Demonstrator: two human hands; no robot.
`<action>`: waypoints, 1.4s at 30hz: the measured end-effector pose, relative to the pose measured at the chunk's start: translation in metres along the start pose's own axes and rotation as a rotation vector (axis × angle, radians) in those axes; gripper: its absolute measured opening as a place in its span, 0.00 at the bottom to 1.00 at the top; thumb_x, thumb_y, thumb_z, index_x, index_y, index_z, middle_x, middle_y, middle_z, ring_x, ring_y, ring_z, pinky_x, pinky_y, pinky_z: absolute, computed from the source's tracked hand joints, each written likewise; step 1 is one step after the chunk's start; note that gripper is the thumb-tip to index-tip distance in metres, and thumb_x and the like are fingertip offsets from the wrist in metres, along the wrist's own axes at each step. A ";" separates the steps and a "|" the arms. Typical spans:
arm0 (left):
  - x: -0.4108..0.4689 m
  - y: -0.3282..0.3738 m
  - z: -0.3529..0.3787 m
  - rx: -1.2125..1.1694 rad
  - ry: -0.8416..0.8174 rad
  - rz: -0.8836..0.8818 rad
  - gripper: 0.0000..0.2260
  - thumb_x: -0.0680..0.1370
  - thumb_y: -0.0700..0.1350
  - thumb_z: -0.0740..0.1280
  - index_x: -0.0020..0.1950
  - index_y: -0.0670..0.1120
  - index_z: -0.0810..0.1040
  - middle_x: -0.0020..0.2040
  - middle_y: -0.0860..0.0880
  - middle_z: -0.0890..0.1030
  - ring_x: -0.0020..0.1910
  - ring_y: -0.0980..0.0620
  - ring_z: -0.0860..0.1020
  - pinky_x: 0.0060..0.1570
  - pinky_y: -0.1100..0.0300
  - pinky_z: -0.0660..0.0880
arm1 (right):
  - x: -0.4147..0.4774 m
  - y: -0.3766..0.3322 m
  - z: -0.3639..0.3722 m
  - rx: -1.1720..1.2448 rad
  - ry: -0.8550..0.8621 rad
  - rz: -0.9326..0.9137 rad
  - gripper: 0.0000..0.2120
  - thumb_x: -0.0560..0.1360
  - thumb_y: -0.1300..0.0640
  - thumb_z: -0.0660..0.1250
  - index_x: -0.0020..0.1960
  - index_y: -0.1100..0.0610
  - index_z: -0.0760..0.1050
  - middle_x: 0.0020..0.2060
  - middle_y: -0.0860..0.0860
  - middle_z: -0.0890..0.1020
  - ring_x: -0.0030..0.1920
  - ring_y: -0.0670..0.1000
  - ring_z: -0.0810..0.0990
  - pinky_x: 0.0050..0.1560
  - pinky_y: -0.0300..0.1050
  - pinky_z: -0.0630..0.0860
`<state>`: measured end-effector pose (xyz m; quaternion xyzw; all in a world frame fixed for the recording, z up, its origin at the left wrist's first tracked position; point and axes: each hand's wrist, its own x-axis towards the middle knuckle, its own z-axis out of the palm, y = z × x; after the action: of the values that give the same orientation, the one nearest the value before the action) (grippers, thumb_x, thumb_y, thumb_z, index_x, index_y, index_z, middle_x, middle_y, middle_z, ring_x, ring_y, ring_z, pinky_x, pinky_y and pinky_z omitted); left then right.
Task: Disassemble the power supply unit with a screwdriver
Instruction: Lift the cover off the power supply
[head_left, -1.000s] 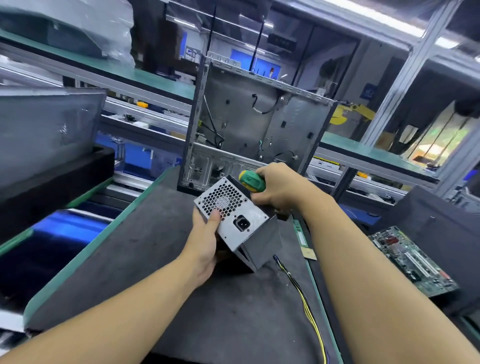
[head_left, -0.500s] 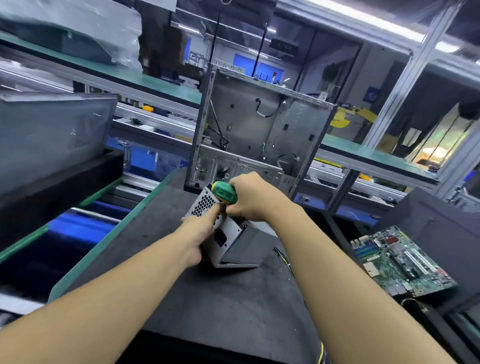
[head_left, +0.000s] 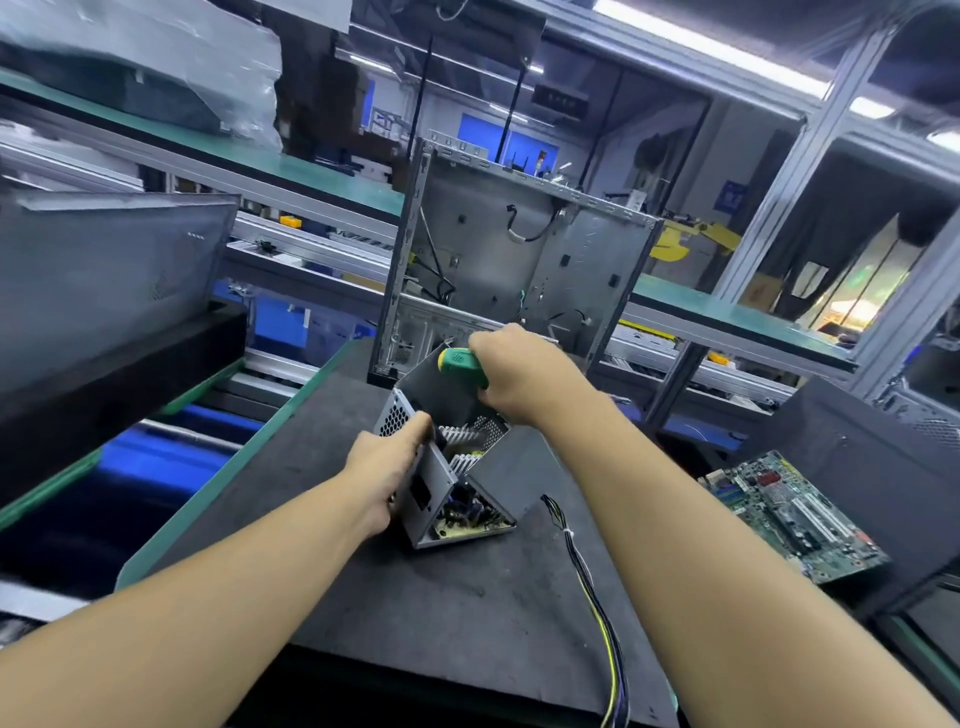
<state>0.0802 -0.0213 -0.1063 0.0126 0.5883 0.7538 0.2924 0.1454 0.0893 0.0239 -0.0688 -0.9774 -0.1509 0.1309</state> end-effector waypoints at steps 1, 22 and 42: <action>0.001 -0.002 -0.002 0.010 -0.008 -0.007 0.44 0.53 0.63 0.72 0.66 0.47 0.71 0.56 0.45 0.82 0.48 0.45 0.83 0.35 0.58 0.78 | -0.002 -0.006 0.003 -0.031 0.010 -0.030 0.11 0.74 0.64 0.65 0.48 0.54 0.63 0.45 0.56 0.74 0.47 0.61 0.76 0.39 0.48 0.66; -0.026 0.047 0.020 0.475 -0.024 0.215 0.26 0.74 0.69 0.64 0.48 0.46 0.81 0.44 0.48 0.83 0.40 0.50 0.78 0.37 0.57 0.68 | -0.016 0.069 0.052 0.850 -0.157 0.723 0.12 0.74 0.55 0.71 0.46 0.61 0.71 0.33 0.58 0.78 0.26 0.53 0.71 0.27 0.41 0.67; -0.046 0.107 0.006 -0.105 -0.315 0.093 0.07 0.80 0.42 0.62 0.55 0.42 0.77 0.43 0.45 0.84 0.34 0.49 0.84 0.31 0.59 0.81 | -0.067 0.092 0.127 1.371 -0.034 0.913 0.09 0.76 0.54 0.69 0.44 0.57 0.71 0.35 0.54 0.81 0.20 0.46 0.66 0.21 0.34 0.63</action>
<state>0.0751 -0.0514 0.0068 0.1423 0.4936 0.7851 0.3460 0.1957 0.2097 -0.0858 -0.3667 -0.7302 0.5484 0.1777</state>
